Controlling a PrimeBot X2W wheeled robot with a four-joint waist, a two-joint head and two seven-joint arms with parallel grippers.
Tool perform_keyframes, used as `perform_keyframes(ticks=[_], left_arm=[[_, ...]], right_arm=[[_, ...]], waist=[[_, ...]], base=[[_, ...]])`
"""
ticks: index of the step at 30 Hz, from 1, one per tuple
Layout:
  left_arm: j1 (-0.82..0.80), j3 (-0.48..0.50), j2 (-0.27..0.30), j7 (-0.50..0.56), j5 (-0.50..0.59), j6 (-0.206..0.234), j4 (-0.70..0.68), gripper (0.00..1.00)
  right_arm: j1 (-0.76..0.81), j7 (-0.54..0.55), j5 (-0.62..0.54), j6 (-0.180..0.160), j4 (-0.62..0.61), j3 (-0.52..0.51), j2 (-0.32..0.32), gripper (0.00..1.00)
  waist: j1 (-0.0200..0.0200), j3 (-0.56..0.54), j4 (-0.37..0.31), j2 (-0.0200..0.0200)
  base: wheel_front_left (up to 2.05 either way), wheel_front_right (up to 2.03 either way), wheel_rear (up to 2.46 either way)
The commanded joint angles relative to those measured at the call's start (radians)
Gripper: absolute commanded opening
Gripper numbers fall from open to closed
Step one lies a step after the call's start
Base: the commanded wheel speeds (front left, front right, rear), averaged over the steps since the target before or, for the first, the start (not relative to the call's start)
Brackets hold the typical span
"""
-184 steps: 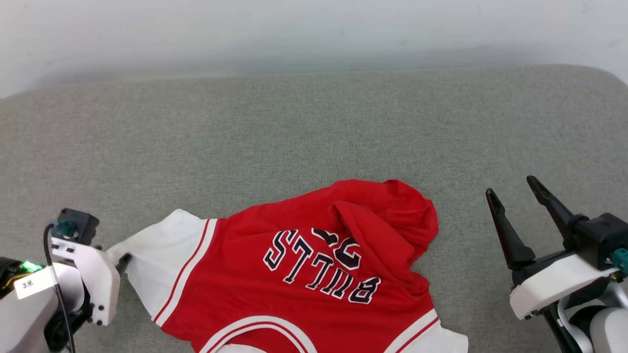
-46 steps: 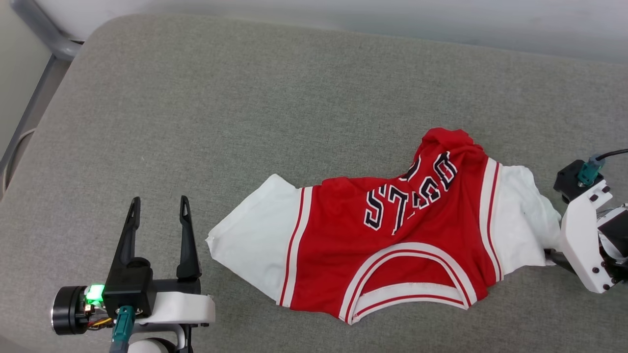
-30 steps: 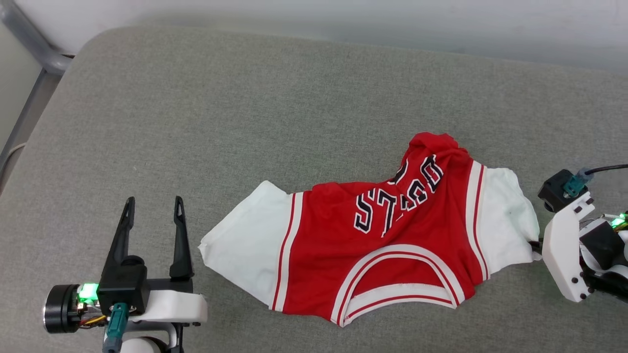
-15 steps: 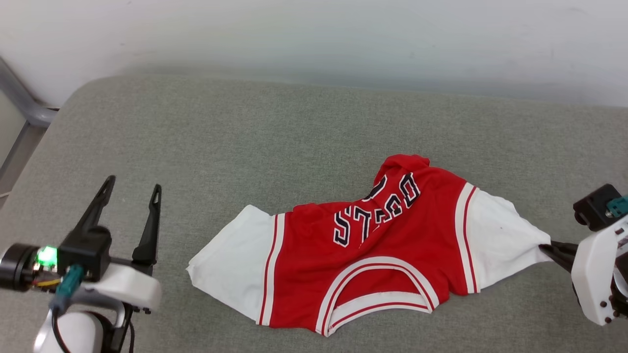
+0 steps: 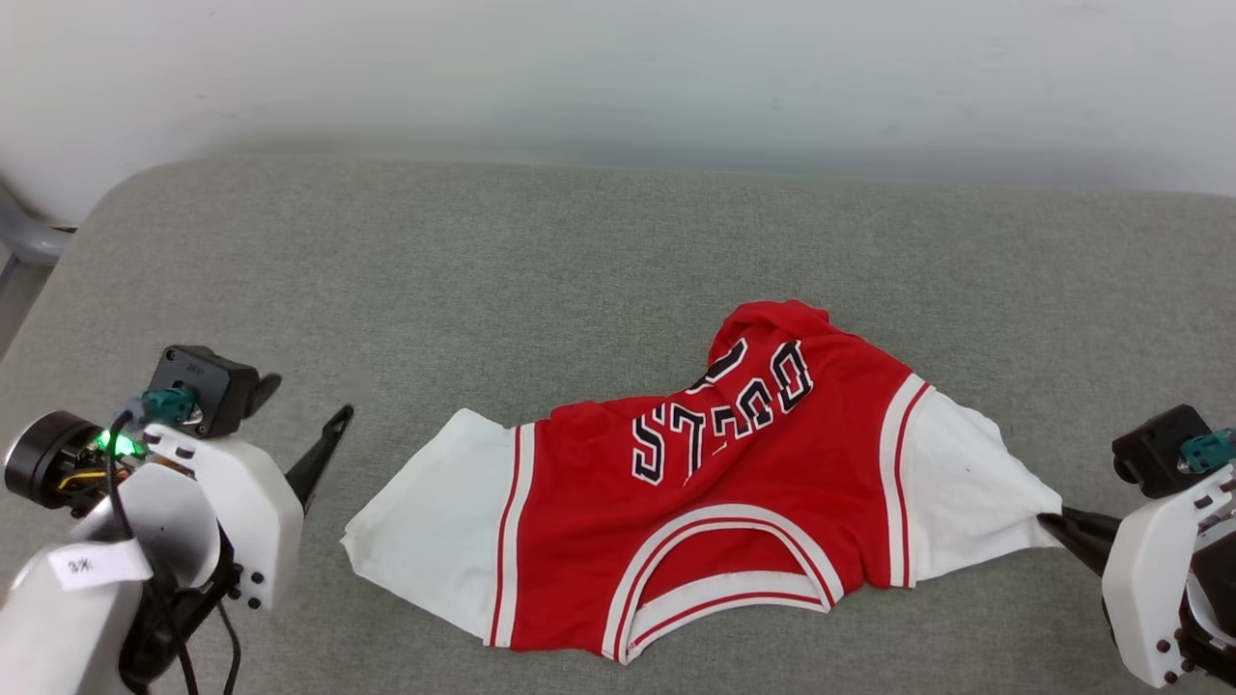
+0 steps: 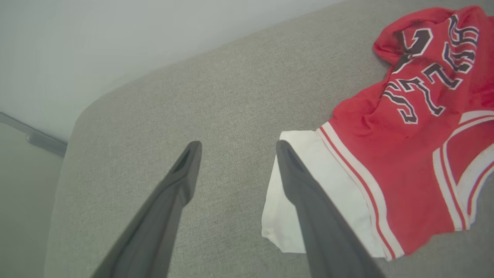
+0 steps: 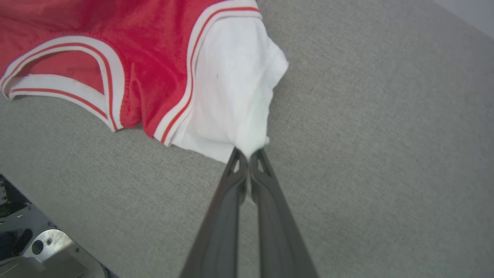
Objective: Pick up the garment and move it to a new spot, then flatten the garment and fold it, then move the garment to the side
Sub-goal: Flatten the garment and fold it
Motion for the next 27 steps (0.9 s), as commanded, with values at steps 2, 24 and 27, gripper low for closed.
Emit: perform_keyframes(ticks=[2,24,27], left_arm=[[-0.014,-0.035,0.036,0.056,-0.039,0.001,0.002,1.0],[-0.125,-0.414,0.128,0.22,-0.268,0.0,0.278,1.0],[-0.137,-0.476,0.126,0.228,-0.291,0.0,0.306,1.0]], right_arm=[[0.021,0.014,-0.013,-0.001,-0.018,-0.02,0.015,0.0],[-0.006,0.09,-0.066,-0.001,-0.119,-0.069,0.053,0.0],[-0.014,0.09,-0.067,-0.001,-0.117,-0.063,0.053,0.0]], waist=[[0.0,0.005,-0.005,-0.0001],[0.0,0.121,-0.062,-0.0001],[0.0,0.13,-0.068,-0.0001]], base=[[0.0,0.0,0.0],[0.0,0.0,0.0],[0.0,0.0,0.0]])
